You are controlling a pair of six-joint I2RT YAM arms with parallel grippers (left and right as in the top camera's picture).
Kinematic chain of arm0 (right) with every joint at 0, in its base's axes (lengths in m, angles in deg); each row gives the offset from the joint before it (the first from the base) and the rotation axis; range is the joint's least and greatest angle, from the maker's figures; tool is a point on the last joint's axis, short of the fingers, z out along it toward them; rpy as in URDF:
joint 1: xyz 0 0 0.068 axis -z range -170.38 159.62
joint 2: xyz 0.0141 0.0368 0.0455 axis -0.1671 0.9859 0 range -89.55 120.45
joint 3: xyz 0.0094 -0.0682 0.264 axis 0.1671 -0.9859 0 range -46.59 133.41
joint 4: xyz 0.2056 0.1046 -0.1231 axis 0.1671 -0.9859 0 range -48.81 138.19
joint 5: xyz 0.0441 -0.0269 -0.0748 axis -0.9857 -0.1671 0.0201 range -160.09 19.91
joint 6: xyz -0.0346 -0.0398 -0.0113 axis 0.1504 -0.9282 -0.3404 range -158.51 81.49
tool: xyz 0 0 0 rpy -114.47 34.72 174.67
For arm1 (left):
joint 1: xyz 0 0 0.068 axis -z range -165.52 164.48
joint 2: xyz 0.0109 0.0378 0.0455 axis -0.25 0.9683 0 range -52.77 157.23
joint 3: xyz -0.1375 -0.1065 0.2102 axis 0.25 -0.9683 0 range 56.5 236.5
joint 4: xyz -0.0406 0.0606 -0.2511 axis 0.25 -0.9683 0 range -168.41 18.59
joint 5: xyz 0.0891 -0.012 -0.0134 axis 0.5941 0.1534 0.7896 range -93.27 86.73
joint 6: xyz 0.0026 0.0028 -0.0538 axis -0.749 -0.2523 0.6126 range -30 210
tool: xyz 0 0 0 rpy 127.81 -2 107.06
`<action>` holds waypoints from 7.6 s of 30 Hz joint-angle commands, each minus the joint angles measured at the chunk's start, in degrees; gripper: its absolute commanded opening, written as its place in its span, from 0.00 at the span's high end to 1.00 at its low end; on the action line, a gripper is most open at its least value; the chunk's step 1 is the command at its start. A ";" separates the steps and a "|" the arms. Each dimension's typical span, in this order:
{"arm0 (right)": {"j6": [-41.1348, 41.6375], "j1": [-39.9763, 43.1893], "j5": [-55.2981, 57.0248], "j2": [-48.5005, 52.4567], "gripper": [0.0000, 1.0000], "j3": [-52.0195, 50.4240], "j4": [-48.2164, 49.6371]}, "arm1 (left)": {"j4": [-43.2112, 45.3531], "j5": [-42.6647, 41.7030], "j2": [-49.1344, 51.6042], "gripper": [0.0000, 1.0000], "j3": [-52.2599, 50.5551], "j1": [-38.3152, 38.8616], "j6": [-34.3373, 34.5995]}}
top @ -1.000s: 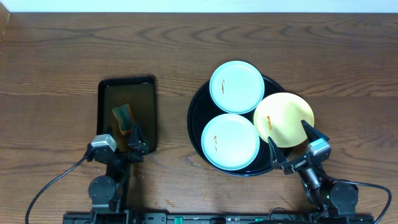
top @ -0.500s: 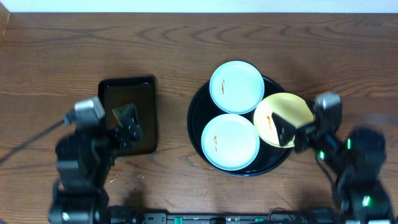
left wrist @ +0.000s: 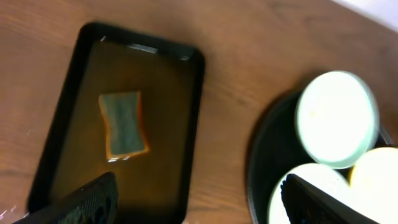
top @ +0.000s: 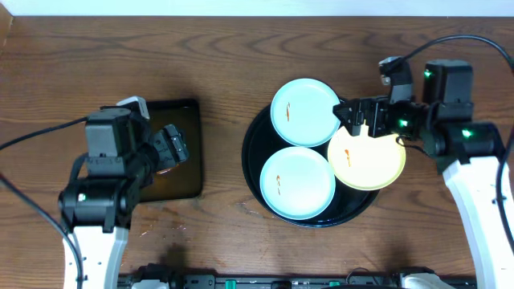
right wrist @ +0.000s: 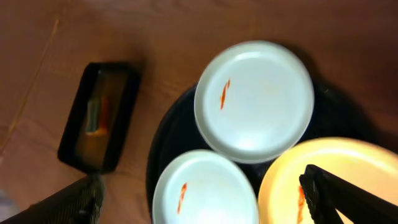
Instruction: Clean dirty plates on tray and stack at the side
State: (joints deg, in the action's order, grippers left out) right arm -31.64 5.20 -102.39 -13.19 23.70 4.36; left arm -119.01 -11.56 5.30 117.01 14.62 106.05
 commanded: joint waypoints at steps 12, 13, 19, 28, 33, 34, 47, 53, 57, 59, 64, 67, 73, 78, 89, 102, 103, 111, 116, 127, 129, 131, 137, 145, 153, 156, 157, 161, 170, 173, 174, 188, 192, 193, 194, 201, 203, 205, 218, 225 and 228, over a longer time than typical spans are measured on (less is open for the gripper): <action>0.55 -7.32 11.13 1.66 0.04 1.18 -8.00 | 3.15 16.52 26.75 0.30 -1.86 0.09 4.68; 0.57 -7.34 11.10 1.66 0.04 1.18 -8.00 | 3.85 16.55 28.79 0.32 -1.86 0.09 4.68; 0.57 -7.34 11.52 1.66 0.01 1.18 -7.82 | 6.67 16.50 41.29 0.51 -1.86 -1.22 9.33; 0.57 -7.34 11.50 1.68 0.01 1.18 -7.30 | 8.90 11.93 45.31 0.92 -1.60 -1.84 8.00; 0.57 -7.34 11.52 1.68 0.01 1.18 -7.17 | 6.16 10.43 39.87 0.93 -0.63 -1.84 5.44; 0.59 -7.34 11.50 1.66 0.01 1.18 -7.17 | 5.70 10.43 38.27 0.92 -0.63 -1.84 4.72; 0.59 -7.34 11.50 1.66 0.01 1.18 -6.51 | 10.73 18.03 35.01 0.40 -1.79 -1.84 2.21; 0.59 -7.34 11.50 1.68 0.01 1.18 -6.91 | 14.49 17.97 42.42 0.48 -1.90 -1.84 2.23; 0.61 -7.34 11.50 1.66 0.01 1.18 -6.69 | 15.56 17.77 44.83 0.66 -1.88 -1.84 2.21; 0.61 -7.34 11.50 1.68 0.01 1.18 -6.51 | 15.58 17.75 44.54 0.89 -1.81 -1.84 2.21; 0.61 -7.34 11.50 1.68 0.01 1.18 -6.54 | 14.27 11.43 40.00 0.92 -0.26 -1.84 -0.87; 0.61 -7.34 11.50 1.68 0.01 1.18 -6.54 | 14.01 8.72 36.37 0.92 -0.26 -1.77 -2.10; 0.61 -7.34 11.50 1.68 0.01 1.18 -6.56 | 11.63 9.40 34.84 0.61 -0.39 -1.79 -2.32; 0.61 -7.34 11.50 1.66 0.01 1.18 -6.64 | 11.21 9.40 36.48 0.53 -1.14 -1.79 -2.29; 0.61 -7.34 11.50 1.68 0.01 1.16 -8.17 | 12.46 8.70 42.82 0.58 -3.34 -1.68 -1.60; 0.59 -7.34 11.52 1.68 0.01 1.16 -8.22 | 13.60 8.66 42.80 0.93 -3.28 -1.68 -0.98; 0.59 -7.34 11.50 1.68 0.01 1.16 -8.22 | 13.40 8.66 42.18 0.93 -3.26 -1.68 -0.98; 0.85 -7.34 13.92 2.43 0.01 1.16 -7.76 | 10.47 8.66 32.33 0.92 -3.21 -1.68 -1.01; 1.49 -7.34 16.00 5.03 0.03 1.16 -4.98 | 9.31 7.28 27.61 0.93 -3.21 -1.68 -1.05; 3.78 -7.13 16.06 14.27 0.32 1.18 0.28 | 8.41 2.49 25.73 0.92 -2.71 -1.66 -3.06; 3.78 -6.99 17.53 15.32 0.34 1.18 2.84 | 8.39 1.05 25.73 0.92 -2.08 -1.66 -3.41; 3.54 -6.86 17.86 16.04 0.37 1.18 5.57 | 7.98 -0.13 25.73 0.93 -1.33 -1.66 -3.43; 3.37 -7.15 14.73 16.41 0.41 1.18 3.06 | 6.67 -0.28 25.73 0.93 -0.76 0.85 -5.44; 3.37 -9.01 14.03 16.50 0.46 0.98 -15.21 | 5.35 -0.28 25.73 0.93 -0.04 6.95 -3.93; 8.94 -13.46 18.43 16.57 0.53 -7.50 -13.68 | 2.80 -7.02 25.55 0.93 2.56 9.86 -2.64; 11.17 -13.66 19.39 16.57 0.54 -11.89 -9.27 | 2.60 -11.26 25.24 0.93 2.73 10.78 -1.86; 11.54 -13.66 19.39 16.57 0.53 -13.84 -7.21 | 2.62 -12.98 25.18 0.93 2.73 11.56 -1.46; 11.30 -13.68 18.08 16.57 0.58 -19.19 -0.68 | 2.67 -13.99 25.18 0.93 2.73 15.34 1.70; 11.34 -13.66 15.52 16.57 0.73 -23.32 5.22 | 2.99 -13.99 25.18 0.92 2.73 22.25 7.23; 11.32 -13.66 15.61 16.57 0.76 -23.32 5.29 | 3.10 -13.97 25.20 0.93 2.73 23.89 7.63; 11.32 -13.66 16.06 16.57 0.79 -23.32 5.42 | 3.10 -13.99 25.20 0.92 2.73 24.35 7.78; 10.78 -13.68 20.22 16.57 0.84 -24.46 12.31 | 6.14 -11.58 27.12 0.93 2.73 29.66 11.19; 9.18 -13.68 20.00 16.59 0.87 -26.38 14.62 | 7.74 -11.58 29.55 0.93 2.73 31.85 13.27; 9.16 -13.66 20.26 16.59 0.91 -27.15 15.58 | 8.13 -11.58 30.14 0.93 2.73 32.50 13.66; 9.22 -13.66 20.76 16.59 0.99 -27.74 16.22 | 8.41 -11.58 30.71 0.93 2.73 32.96 14.40; 20.94 -13.49 30.40 16.59 0.99 -28.46 15.54 | 9.90 -11.61 35.19 0.93 2.71 37.35 20.13; 23.41 -13.27 30.40 16.59 0.99 -28.41 15.26 | 11.30 -11.63 36.72 0.93 2.71 38.62 21.88; 25.20 -13.00 30.38 16.59 0.99 -28.33 14.69 | 13.22 -11.91 38.32 0.93 2.71 39.85 22.91; 25.24 -13.03 30.34 16.59 0.99 -28.33 14.56 | 18.99 -2.27 48.39 0.92 2.73 41.59 22.95; 25.24 -13.03 30.34 16.57 0.99 -28.33 14.21 | 15.89 6.08 48.54 0.93 2.78 40.68 24.59; 25.24 -13.03 30.36 16.57 0.99 -28.33 14.14 | 14.23 10.38 48.54 0.92 3.87 40.68 24.57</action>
State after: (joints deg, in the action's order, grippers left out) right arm -8.10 -8.09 -80.97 1.89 -2.93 19.55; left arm -103.25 -11.28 52.49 119.98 56.12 129.70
